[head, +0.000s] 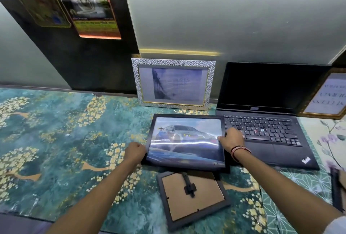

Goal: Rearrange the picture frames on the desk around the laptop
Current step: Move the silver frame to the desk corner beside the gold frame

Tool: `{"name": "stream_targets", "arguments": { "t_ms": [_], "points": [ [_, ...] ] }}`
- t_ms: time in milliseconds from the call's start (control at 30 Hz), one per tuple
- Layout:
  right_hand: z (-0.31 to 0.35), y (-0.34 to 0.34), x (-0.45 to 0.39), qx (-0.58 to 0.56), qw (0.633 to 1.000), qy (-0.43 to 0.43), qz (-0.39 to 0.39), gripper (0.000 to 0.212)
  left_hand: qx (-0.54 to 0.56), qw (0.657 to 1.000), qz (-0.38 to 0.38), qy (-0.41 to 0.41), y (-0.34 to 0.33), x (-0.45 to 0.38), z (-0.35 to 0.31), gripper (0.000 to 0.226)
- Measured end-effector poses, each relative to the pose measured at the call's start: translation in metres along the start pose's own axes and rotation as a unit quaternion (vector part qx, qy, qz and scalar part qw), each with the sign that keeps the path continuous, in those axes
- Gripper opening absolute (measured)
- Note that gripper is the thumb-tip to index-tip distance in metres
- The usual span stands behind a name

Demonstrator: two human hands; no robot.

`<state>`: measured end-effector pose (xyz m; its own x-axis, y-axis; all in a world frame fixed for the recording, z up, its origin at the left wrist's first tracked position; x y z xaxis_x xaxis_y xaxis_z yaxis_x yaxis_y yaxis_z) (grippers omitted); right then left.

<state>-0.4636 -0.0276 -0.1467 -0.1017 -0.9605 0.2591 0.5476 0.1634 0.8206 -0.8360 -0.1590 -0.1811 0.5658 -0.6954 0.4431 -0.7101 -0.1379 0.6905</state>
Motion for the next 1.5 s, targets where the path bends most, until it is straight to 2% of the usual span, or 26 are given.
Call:
{"name": "stream_targets", "arguments": {
  "t_ms": [33, 100, 167, 267, 300, 400, 467, 600, 667, 800, 867, 967, 1100, 1233, 1300, 1400, 1500],
  "points": [
    [0.007, 0.003, -0.002, 0.017, 1.0, 0.0, -0.008, 0.02, -0.02, 1.0, 0.008, -0.011, 0.001, -0.003, -0.006, 0.026],
    [0.029, 0.011, -0.012, 0.028, 0.999, 0.023, -0.035, 0.028, -0.035, 0.999, 0.013, -0.02, 0.008, -0.013, -0.024, 0.019],
    [0.062, 0.016, -0.026, -0.027, 0.996, 0.075, -0.028, 0.032, -0.003, 1.0, 0.008, -0.027, 0.016, -0.028, -0.048, 0.005],
    [0.101, 0.018, -0.047, -0.151, 0.986, 0.067, 0.022, 0.055, 0.128, 0.991, 0.006, -0.041, 0.027, -0.053, -0.095, 0.054],
    [0.11, 0.019, -0.052, -0.181, 0.981, 0.054, 0.031, 0.061, 0.169, 0.984, 0.004, -0.049, 0.031, -0.062, -0.11, 0.06],
    [0.127, 0.017, -0.071, -0.233, 0.97, 0.037, 0.052, 0.073, 0.244, 0.967, -0.005, -0.077, 0.047, -0.078, -0.152, 0.07],
    [0.131, 0.016, -0.082, -0.241, 0.969, 0.022, 0.055, 0.074, 0.266, 0.962, 0.017, -0.057, 0.052, -0.09, -0.164, 0.084],
    [0.129, 0.011, -0.094, -0.276, 0.959, 0.006, 0.056, 0.066, 0.286, 0.957, 0.039, -0.042, 0.057, -0.119, -0.175, 0.087],
    [0.128, 0.011, -0.095, -0.299, 0.953, 0.005, 0.049, 0.058, 0.291, 0.956, 0.02, -0.034, 0.061, -0.126, -0.172, 0.089],
    [0.117, 0.01, -0.104, -0.315, 0.948, 0.028, 0.038, 0.039, 0.303, 0.952, -0.001, -0.036, 0.071, -0.124, -0.158, 0.079],
    [0.125, 0.024, -0.09, -0.298, 0.953, 0.06, 0.014, 0.012, 0.31, 0.95, -0.018, -0.045, 0.077, -0.118, -0.147, 0.066],
    [0.142, 0.057, -0.066, -0.278, 0.951, 0.127, -0.042, 0.021, 0.331, 0.939, -0.048, -0.078, 0.086, -0.106, -0.128, 0.036],
    [0.15, 0.106, -0.038, -0.231, 0.952, 0.187, -0.078, 0.021, 0.371, 0.921, -0.01, -0.121, 0.087, -0.077, -0.114, 0.029],
    [0.139, 0.146, -0.03, -0.247, 0.948, 0.175, -0.094, 0.022, 0.446, 0.875, 0.088, -0.165, 0.071, -0.023, -0.121, 0.017],
    [0.122, 0.166, -0.029, -0.253, 0.95, 0.159, -0.094, 0.022, 0.473, 0.855, 0.138, -0.161, 0.053, 0.002, -0.13, 0.016],
    [0.087, 0.195, -0.021, -0.236, 0.957, 0.147, -0.082, 0.028, 0.523, 0.823, 0.174, -0.14, 0.018, 0.034, -0.143, 0.014],
    [0.031, 0.223, -0.003, -0.264, 0.952, 0.115, -0.102, 0.041, 0.541, 0.814, 0.18, -0.11, -0.035, 0.062, -0.147, 0.004]
  ]
}}
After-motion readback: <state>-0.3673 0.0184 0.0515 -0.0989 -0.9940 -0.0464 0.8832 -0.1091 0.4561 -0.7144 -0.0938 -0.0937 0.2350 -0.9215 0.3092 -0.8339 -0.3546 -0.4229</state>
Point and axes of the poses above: each hand's wrist, its own x-axis away from the middle knuckle, its own y-axis out of the back of the hand, z = x × y, the point moved 6 cm from there along -x, towards the middle knuckle, and after that the axes turned 8 degrees about -x, right-handed, at the moved point
